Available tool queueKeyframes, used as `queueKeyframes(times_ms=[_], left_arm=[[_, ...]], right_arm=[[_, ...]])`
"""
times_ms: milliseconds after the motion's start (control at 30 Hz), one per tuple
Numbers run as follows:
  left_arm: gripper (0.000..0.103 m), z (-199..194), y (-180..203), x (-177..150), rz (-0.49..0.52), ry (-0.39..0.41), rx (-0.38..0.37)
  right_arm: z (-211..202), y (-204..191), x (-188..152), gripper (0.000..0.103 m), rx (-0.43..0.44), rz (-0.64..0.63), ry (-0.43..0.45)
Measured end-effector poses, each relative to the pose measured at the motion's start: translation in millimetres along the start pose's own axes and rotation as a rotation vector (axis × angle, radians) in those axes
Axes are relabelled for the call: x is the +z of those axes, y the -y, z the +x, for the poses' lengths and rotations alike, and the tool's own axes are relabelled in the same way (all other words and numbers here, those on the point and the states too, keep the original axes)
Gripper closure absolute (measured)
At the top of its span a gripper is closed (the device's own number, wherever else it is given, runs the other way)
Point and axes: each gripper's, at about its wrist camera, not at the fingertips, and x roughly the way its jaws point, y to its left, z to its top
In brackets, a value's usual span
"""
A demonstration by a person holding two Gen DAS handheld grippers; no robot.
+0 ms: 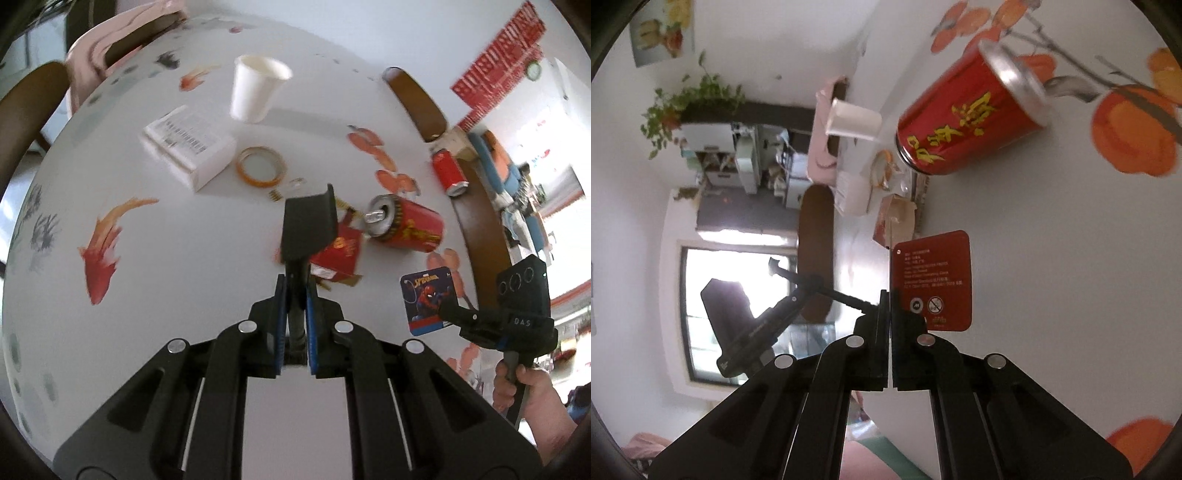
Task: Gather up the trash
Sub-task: 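Carry the stick and red card to the bin and open both tools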
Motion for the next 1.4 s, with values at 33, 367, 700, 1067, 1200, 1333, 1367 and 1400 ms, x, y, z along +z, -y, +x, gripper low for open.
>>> queueKeyframes(times_ms=[33, 367, 700, 1067, 1200, 1333, 1367, 1400], left_arm=[[0.096, -1, 4, 1, 0.015, 0.001, -0.010], [0.096, -9, 68, -1, 0.255, -0.060, -0.188], [0.096, -9, 217, -67, 0.548, -0.162, -0.381], [0.096, 42, 416, -263, 0.733, -0.401, -0.482], [0.096, 92, 456, -338, 0.764, -0.516, -0.472], [0.096, 158, 467, -414, 0.833, -0.597, -0.425], [0.096, 184, 465, -436, 0.844, -0.631, -0.399], [0.096, 203, 463, -452, 0.854, -0.651, -0.383]], right_arm=[[-6, 1, -5, 0.101, -0.001, 0.005, 0.022], [-91, 2, -80, 0.102, 0.023, 0.094, 0.355], [-225, 45, -227, 0.101, 0.003, 0.218, 0.718], [-362, 184, -417, 0.101, -0.013, 0.479, 0.900], [-382, 251, -471, 0.101, -0.045, 0.628, 0.914], [-372, 322, -507, 0.101, -0.057, 0.736, 0.907], [-363, 343, -513, 0.101, -0.048, 0.768, 0.901], [-355, 364, -517, 0.101, -0.046, 0.792, 0.895]])
